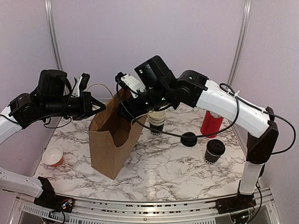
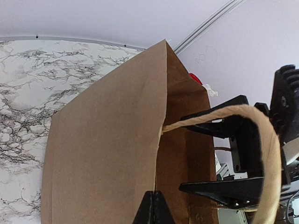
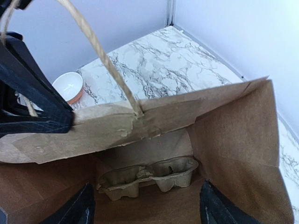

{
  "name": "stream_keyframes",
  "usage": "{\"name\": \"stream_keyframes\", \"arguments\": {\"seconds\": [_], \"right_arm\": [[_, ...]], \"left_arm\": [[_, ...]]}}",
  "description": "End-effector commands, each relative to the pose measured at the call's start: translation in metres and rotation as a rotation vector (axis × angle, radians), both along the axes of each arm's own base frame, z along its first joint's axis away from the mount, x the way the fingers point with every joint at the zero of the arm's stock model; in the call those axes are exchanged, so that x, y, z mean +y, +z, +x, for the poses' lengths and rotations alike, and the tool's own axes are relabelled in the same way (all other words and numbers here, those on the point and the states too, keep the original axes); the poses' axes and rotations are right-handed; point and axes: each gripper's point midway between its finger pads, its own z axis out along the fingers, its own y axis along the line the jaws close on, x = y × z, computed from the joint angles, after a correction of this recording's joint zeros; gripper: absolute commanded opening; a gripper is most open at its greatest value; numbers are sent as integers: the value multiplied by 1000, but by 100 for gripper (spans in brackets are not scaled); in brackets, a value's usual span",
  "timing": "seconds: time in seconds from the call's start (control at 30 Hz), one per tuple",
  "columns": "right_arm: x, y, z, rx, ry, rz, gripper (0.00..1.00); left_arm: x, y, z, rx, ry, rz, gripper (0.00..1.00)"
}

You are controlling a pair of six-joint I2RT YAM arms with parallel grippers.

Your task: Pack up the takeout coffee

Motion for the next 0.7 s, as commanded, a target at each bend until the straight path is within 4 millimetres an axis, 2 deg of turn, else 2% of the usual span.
{"name": "stream_keyframes", "arguments": {"seconds": [0.0, 0.2, 0.33, 0.47, 0.67], "right_arm": [[-4, 74, -10, -105, 35, 197, 77], [-24, 122, -5, -220, -34, 335, 89], [-47, 140, 5, -283, -128, 387, 92], [-74, 143, 15, -294, -218, 410, 92], [-114, 119, 30, -242, -320, 406, 93]], "left_arm": [[5, 11, 2, -35, 25, -40, 0], [9, 8, 5, -27, 51, -42, 0], [13, 8, 6, -26, 80, -66, 0], [23, 10, 10, -38, 146, -88, 0], [36, 10, 16, -32, 248, -198, 0]]}}
